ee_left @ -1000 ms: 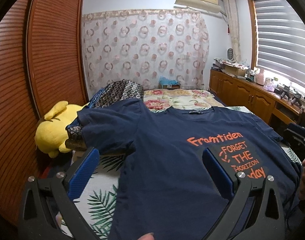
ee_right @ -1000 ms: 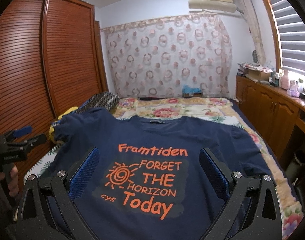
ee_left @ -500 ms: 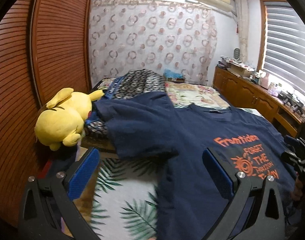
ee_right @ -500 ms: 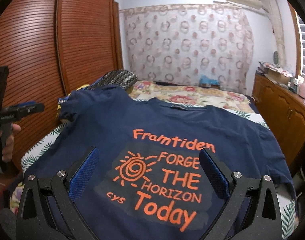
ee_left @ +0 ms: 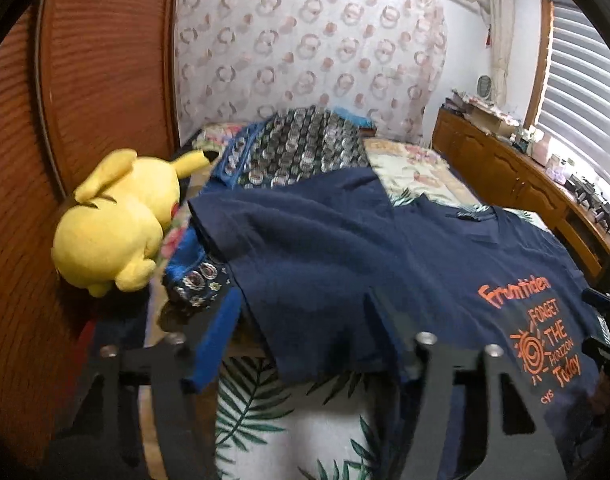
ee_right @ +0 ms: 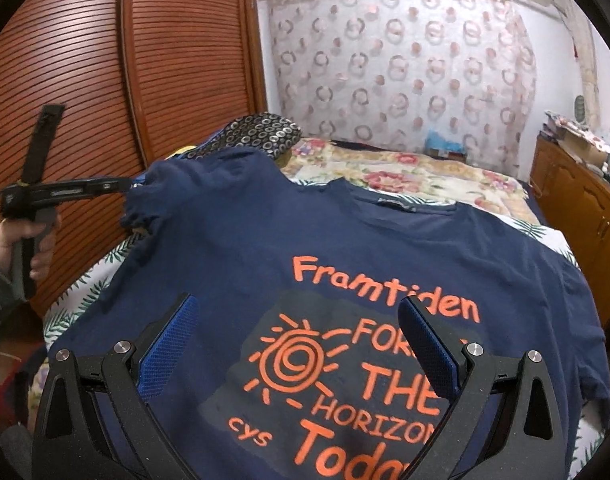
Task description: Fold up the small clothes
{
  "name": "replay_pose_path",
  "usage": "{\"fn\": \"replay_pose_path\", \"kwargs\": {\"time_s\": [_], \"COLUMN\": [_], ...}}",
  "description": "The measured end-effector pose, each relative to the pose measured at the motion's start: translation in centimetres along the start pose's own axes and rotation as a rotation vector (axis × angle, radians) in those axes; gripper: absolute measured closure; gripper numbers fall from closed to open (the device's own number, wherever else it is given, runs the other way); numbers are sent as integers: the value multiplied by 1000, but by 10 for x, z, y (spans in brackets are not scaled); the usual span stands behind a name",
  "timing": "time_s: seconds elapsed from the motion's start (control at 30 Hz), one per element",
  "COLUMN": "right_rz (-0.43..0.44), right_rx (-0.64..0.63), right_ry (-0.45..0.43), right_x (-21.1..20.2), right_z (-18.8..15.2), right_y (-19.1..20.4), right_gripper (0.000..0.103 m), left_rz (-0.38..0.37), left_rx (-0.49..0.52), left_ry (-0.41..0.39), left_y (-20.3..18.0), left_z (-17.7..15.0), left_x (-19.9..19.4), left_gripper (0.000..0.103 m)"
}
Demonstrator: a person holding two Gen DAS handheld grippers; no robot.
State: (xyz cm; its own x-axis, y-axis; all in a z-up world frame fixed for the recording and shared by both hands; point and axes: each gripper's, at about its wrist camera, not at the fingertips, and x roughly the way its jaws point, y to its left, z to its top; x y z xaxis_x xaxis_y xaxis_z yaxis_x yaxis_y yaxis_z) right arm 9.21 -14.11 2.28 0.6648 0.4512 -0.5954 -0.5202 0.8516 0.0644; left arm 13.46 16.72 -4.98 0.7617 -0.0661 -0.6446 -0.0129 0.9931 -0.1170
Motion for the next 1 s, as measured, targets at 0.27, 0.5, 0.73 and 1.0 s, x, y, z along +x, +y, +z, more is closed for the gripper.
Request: {"fn": "replay_pose_path", "kwargs": {"time_s": [0.27,0.5,0.73,1.0], "right_rz": [19,19,21,9], "right_rx": [-8,-8,3,17], "right_ry": [4,3,6,-2], "right_x": [3,3,2,-1], "right_z": [-5,-13,-17,-18], "right_y": [8,11,10,3], "right_gripper": [1,1,1,1], "left_rz": [18,22,-24,-41], "left_rx": [-48,-54,-21,38], "left_ry": [58,65,23,-60], "left_y": [13,16,12,-12], "left_z": [-5,-5,-4,14], "left_x": [24,24,12,-13], "left_gripper": [52,51,87,98]}}
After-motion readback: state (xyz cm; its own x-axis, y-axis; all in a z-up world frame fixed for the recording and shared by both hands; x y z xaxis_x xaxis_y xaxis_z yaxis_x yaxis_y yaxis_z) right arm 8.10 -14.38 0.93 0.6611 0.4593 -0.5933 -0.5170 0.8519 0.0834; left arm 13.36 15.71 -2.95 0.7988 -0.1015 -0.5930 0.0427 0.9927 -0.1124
